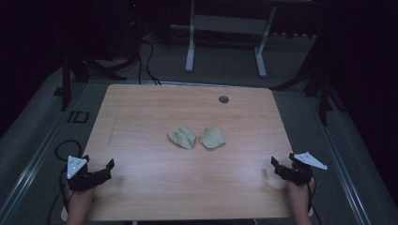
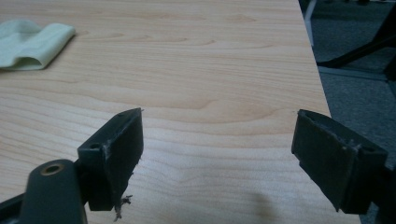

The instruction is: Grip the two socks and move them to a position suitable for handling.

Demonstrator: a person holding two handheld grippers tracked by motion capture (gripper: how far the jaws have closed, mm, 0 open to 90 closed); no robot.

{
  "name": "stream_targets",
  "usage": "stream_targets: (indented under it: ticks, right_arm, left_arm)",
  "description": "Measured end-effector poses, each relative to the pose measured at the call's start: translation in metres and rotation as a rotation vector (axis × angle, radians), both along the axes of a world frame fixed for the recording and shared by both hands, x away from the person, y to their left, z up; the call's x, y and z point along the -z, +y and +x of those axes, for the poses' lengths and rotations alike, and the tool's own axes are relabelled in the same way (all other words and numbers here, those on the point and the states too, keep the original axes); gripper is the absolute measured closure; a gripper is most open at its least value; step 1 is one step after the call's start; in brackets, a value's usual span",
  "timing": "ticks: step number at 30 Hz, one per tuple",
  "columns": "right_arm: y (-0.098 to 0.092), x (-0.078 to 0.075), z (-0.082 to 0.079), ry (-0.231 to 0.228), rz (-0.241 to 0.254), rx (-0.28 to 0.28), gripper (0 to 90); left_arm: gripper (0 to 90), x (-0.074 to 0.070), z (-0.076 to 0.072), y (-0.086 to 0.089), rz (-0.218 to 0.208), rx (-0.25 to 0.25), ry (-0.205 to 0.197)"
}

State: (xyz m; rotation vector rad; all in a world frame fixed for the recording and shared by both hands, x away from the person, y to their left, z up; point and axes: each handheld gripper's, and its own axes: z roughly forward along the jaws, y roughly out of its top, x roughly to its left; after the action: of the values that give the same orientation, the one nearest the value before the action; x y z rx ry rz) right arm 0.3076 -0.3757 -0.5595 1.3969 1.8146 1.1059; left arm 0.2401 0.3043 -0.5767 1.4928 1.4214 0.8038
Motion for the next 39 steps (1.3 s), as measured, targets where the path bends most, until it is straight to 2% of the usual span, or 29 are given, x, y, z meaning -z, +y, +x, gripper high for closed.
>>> stream_targets:
  ticks: [1, 6, 9, 14, 15, 17, 18, 24, 29, 36, 38, 39]
  right_arm:
    - [-0.002, -0.001, 0.001, -0.003, 0.017, -0.004, 16.5]
    - [-0.005, -0.004, 0.003, 0.011, 0.021, -0.048, 16.6]
    - [-0.004, -0.004, 0.004, 0.031, 0.015, -0.051, 16.8]
    - [0.006, -0.004, 0.008, 0.117, 0.003, -0.11, 17.9]
    - [0.008, -0.003, 0.01, 0.135, 0.006, -0.126, 17.6]
    - [0.01, -0.003, 0.011, 0.15, 0.007, -0.143, 17.3]
    - [0.016, -0.002, 0.015, 0.162, -0.011, -0.166, 17.2]
    - [0.032, -0.004, 0.023, 0.166, -0.037, -0.212, 17.5]
    - [0.043, -0.006, 0.029, 0.209, -0.025, -0.236, 17.2]
    - [0.064, -0.012, 0.041, 0.229, -0.003, -0.294, 13.6]
    - [0.072, -0.013, 0.045, 0.229, -0.014, -0.284, 13.7]
    - [0.076, -0.014, 0.047, 0.228, -0.009, -0.296, 13.7]
  left_arm:
    - [1.7, 0.0, 0.0, 0.0, -0.002, 0.001, -0.007]
    - [1.7, 0.0, -0.001, 0.002, -0.008, -0.008, -0.03]
    - [1.7, 0.0, -0.001, 0.003, -0.007, -0.017, -0.027]
    - [1.7, 0.0, 0.0, 0.0, 0.024, -0.031, -0.015]
    - [1.7, 0.0, 0.001, 0.0, 0.0, -0.019, -0.009]
    - [1.7, 0.0, 0.001, -0.001, -0.013, -0.013, -0.004]
    - [1.7, 0.0, 0.002, -0.002, -0.012, -0.005, 0.002]
    - [1.7, -0.001, 0.002, -0.005, 0.005, 0.013, -0.014]
    - [1.7, -0.003, 0.0, -0.009, 0.008, 0.054, -0.036]
    - [1.7, -0.003, 0.0, -0.008, -0.008, 0.055, -0.034]
    - [1.7, -0.003, 0.0, -0.008, -0.01, 0.056, -0.034]
    - [1.7, -0.003, 0.0, -0.008, -0.008, 0.057, -0.033]
